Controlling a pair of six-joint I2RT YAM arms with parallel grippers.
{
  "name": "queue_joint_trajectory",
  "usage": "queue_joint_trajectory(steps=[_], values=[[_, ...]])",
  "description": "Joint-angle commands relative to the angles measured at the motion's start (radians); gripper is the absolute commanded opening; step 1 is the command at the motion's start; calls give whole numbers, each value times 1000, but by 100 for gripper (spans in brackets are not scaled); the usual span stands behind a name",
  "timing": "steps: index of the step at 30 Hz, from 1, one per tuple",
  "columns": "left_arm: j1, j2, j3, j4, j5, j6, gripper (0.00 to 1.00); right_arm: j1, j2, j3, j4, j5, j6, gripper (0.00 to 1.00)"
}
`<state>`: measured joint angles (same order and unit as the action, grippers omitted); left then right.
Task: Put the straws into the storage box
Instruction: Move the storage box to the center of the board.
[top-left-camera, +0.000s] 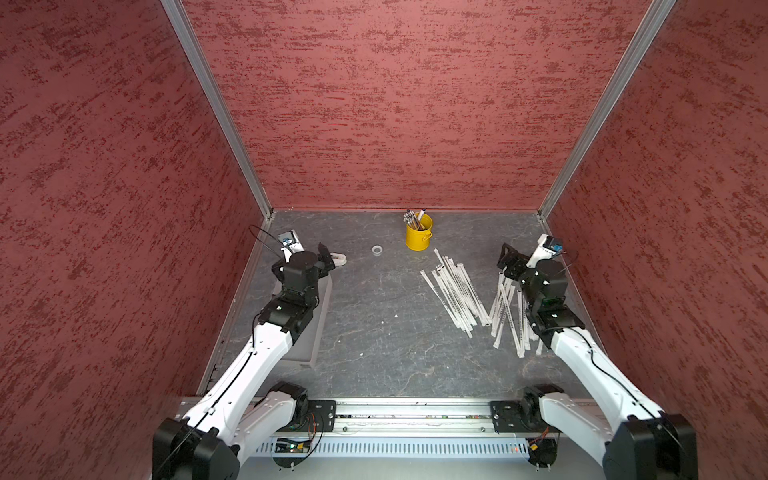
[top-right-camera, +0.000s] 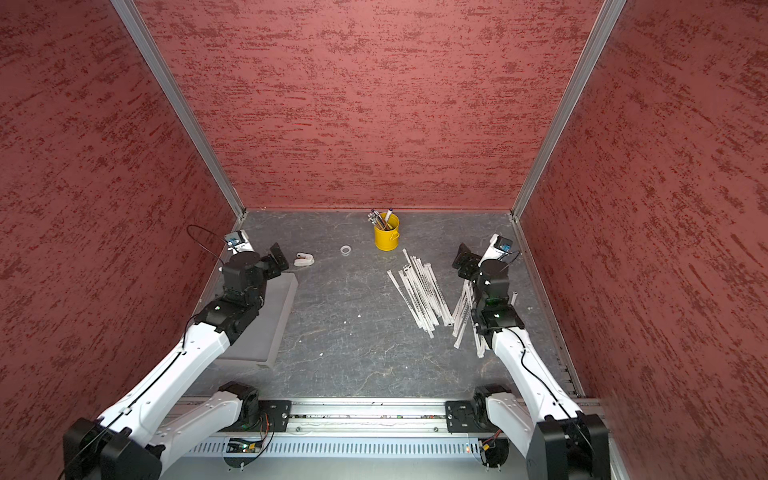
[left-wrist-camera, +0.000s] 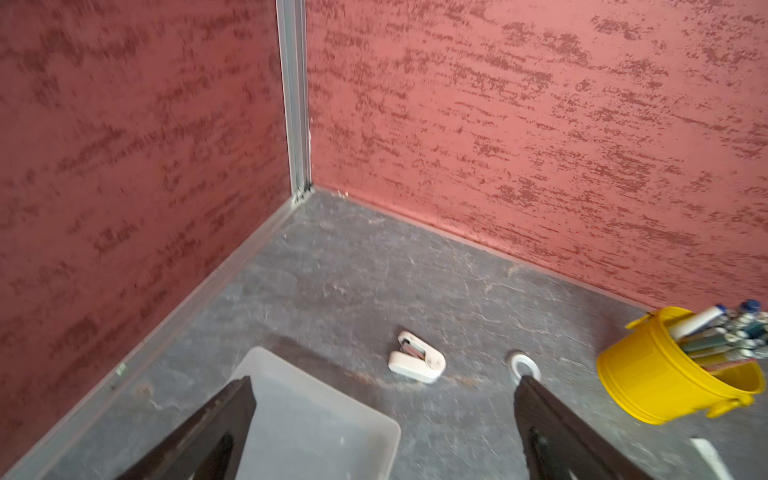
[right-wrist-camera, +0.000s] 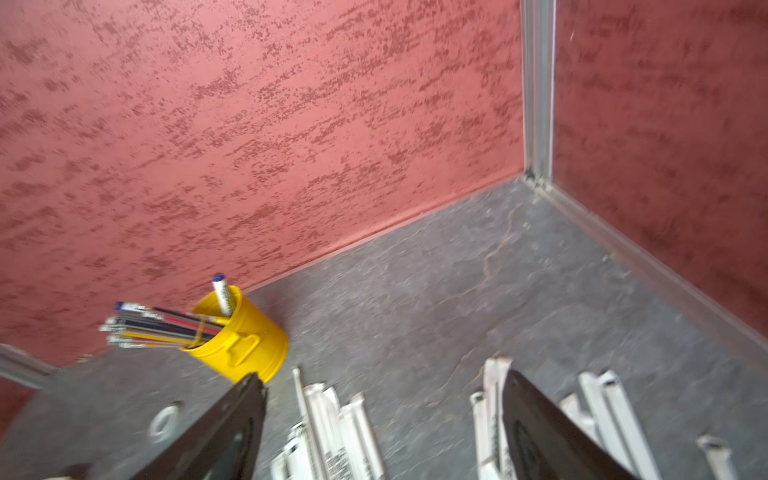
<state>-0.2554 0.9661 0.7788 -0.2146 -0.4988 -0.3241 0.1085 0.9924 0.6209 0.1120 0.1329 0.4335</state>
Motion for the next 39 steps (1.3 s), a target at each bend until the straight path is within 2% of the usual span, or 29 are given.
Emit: queue_joint_trajectory(steps=[1,5,9,12,16,26,29,33,37,39], values=[[87,-8,32,-359,277,-114,100,11,51,86,-354,-139,179,84],[61,16,106,-544,296,-113,93,35,76,178,-568,-130,160,79],[53,117,123,-669,361,-114,79,72,103,230,-646,-177,142,77],[52,197,103,-657,384,-99,74,124,135,254,-642,-171,137,75],[56,288,108,-641,349,-75,71,176,181,260,-612,-182,150,72],[61,496,129,-557,365,-32,61,233,221,229,-569,-195,176,65],[57,515,139,-539,372,-35,49,235,215,224,-559,-194,177,60],[15,537,149,-522,376,-54,27,237,222,226,-551,-196,180,55],[-28,562,176,-526,387,-100,6,237,227,227,-548,-200,180,41],[-57,583,200,-534,397,-135,1,237,228,230,-549,-199,176,37]])
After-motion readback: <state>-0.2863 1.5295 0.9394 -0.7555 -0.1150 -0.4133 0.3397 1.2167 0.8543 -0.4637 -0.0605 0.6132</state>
